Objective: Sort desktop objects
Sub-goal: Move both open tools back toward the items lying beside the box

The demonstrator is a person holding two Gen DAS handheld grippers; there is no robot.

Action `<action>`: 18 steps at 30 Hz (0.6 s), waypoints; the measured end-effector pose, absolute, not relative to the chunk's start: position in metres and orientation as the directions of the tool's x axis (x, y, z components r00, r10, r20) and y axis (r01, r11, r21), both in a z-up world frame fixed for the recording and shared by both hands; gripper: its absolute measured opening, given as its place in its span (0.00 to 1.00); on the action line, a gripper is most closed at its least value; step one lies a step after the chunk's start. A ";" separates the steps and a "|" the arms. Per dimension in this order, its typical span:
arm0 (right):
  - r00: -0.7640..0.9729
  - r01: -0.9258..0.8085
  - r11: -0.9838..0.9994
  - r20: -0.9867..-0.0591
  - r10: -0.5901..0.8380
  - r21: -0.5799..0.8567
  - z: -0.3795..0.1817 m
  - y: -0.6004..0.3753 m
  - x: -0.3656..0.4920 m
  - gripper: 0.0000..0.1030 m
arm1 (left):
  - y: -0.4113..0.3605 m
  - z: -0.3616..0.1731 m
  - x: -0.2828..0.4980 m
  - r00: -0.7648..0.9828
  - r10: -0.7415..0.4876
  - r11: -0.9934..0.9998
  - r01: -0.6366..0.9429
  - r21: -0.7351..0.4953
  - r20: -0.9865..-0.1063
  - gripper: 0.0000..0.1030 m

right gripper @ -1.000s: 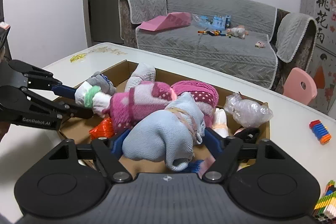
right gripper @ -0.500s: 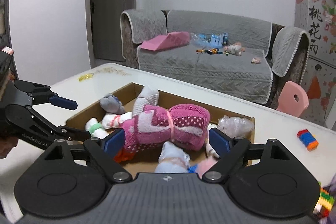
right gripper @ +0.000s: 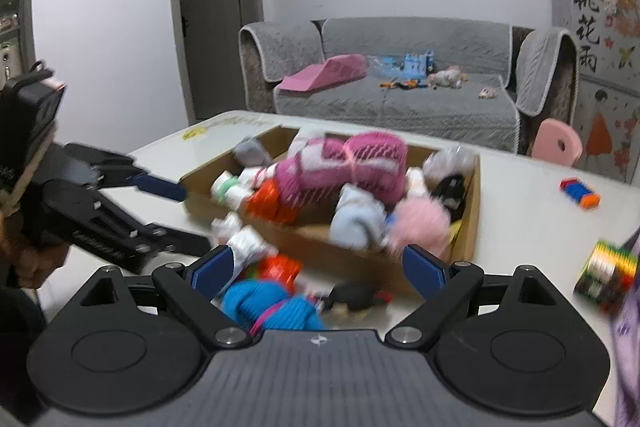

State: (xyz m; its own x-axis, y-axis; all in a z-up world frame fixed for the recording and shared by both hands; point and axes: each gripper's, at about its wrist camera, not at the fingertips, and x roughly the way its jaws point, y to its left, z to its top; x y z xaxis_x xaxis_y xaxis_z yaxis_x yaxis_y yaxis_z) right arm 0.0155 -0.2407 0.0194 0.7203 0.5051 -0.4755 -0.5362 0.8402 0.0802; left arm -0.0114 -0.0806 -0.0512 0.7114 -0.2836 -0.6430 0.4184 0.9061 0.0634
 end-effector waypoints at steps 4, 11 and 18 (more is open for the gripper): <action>0.706 -0.543 0.835 -0.489 0.512 0.089 0.009 -0.241 0.005 0.88 | -0.101 -0.054 -0.011 0.712 -0.299 0.899 0.433 0.062 -0.635 0.86; 0.712 -0.532 0.843 -0.498 0.496 0.080 -0.001 -0.245 0.001 0.88 | -0.117 -0.064 0.002 0.717 -0.296 0.914 0.405 0.031 -0.632 0.87; 0.713 -0.533 0.841 -0.486 0.505 0.094 -0.003 -0.250 0.002 0.92 | -0.100 -0.073 0.003 0.713 -0.253 0.936 0.351 0.020 -0.654 0.90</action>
State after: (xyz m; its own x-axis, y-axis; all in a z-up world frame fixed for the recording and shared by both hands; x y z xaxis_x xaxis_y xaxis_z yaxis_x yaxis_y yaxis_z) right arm 0.0018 -0.2503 -0.0034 0.7131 0.5055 -0.4858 -0.5325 0.8412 0.0936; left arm 0.0033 -0.0997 -0.0727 0.7126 -0.2533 -0.6542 0.3511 0.9361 0.0199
